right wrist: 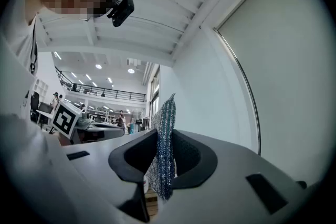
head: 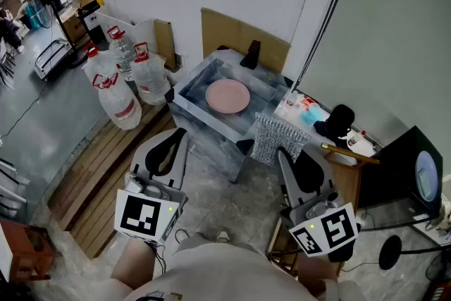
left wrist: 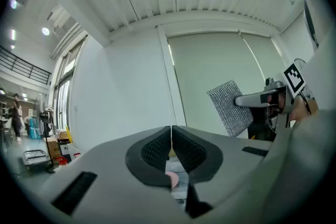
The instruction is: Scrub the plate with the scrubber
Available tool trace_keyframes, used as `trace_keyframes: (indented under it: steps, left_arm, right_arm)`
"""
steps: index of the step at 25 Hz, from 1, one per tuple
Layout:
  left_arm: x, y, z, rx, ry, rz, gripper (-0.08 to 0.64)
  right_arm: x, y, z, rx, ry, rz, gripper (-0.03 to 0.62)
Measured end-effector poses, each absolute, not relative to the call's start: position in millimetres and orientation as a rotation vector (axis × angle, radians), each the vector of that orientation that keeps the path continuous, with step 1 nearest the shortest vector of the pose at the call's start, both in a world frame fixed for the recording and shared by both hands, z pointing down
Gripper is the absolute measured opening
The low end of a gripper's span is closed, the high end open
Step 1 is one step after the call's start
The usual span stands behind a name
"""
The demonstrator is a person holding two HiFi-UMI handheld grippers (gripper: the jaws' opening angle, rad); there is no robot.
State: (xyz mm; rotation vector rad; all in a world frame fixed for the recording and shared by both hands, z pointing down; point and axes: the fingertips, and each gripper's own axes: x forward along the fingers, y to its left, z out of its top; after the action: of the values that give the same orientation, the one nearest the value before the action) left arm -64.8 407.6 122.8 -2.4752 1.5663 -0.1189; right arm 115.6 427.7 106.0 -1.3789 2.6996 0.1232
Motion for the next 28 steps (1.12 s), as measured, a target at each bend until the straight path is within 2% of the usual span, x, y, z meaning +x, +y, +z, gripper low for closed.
trace_keyframes:
  steps: [17, 28]
  left_arm:
    - [-45.8, 386.3, 134.1, -2.489, 1.565, -0.166, 0.023]
    - [-40.5, 329.9, 152.9, -2.532, 1.512, -0.16, 0.023]
  right_arm:
    - [132.5, 405.5, 121.8, -1.355, 2.708, 0.068, 0.106]
    - [135.8, 350.9, 142.1, -1.412, 2.698, 0.045, 0.107]
